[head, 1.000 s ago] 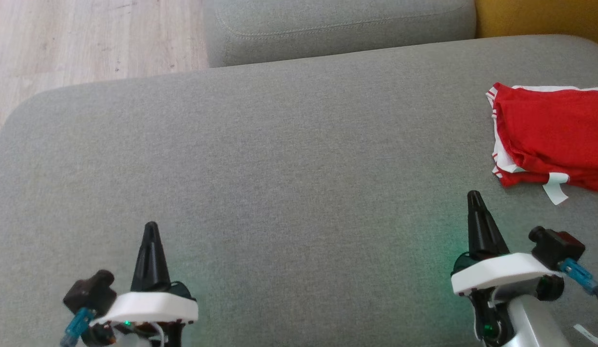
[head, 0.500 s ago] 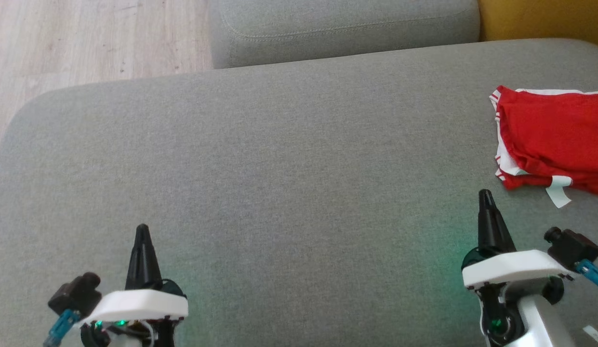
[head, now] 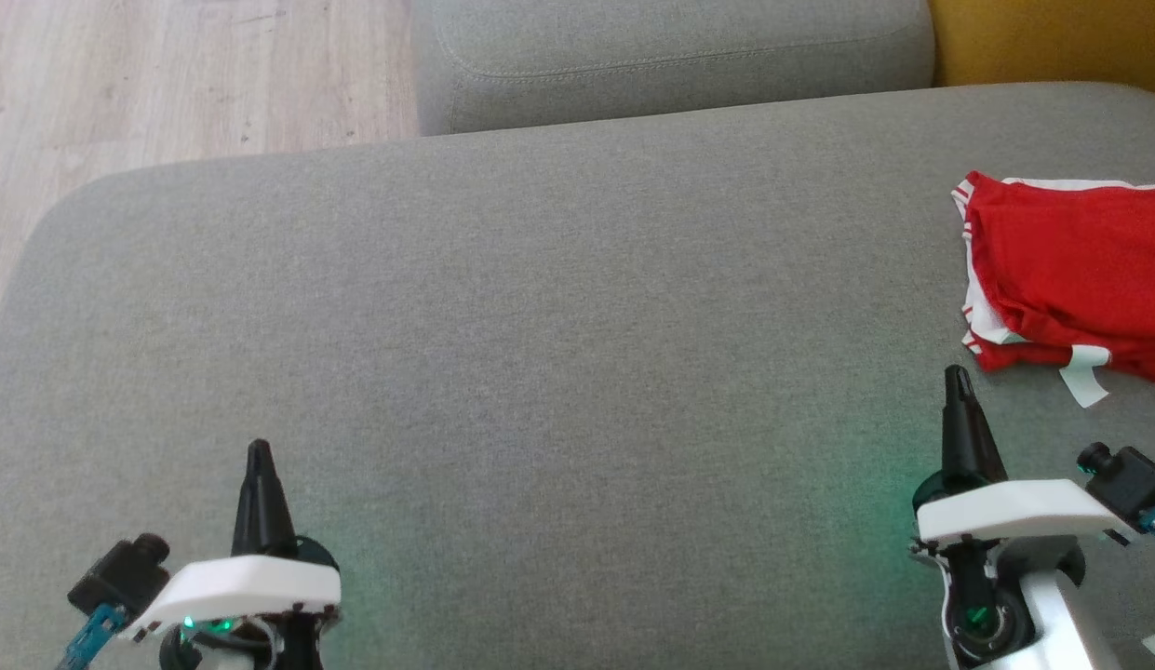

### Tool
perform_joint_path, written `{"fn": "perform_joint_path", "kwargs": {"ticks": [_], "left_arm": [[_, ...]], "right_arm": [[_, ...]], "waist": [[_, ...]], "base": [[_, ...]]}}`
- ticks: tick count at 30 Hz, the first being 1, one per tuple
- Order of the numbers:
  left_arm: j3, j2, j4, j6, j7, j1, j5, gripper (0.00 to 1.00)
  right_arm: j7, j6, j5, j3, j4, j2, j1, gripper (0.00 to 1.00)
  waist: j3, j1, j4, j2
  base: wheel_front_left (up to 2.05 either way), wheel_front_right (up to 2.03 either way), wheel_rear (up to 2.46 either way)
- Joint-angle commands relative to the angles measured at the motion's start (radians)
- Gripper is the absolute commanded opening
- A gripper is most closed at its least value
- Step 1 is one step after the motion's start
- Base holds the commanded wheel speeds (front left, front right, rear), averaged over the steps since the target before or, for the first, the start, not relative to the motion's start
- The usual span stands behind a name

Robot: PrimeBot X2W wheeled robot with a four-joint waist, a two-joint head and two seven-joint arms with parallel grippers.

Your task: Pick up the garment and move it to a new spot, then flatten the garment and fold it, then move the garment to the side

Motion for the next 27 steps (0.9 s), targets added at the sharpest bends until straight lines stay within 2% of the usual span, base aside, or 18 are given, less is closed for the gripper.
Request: {"fn": "perform_joint_path", "kwargs": {"ticks": [1,27], "left_arm": [[0.028,0.002,-0.038,-0.008,0.012,-0.043,-0.031,0.00],[0.077,0.003,-0.045,-0.031,0.085,-0.047,-0.277,0.00]], "right_arm": [[0.011,0.000,0.037,0.001,-0.042,-0.015,-0.029,0.00],[0.081,-0.001,0.307,-0.036,-0.069,-0.018,-0.017,0.00]], "waist": [[-0.001,0.0000,0.002,0.0000],[-0.012,0.0000,0.019,0.0000]], "base": [[0.00,0.00,0.00],[0.00,0.00,0.00]]}}
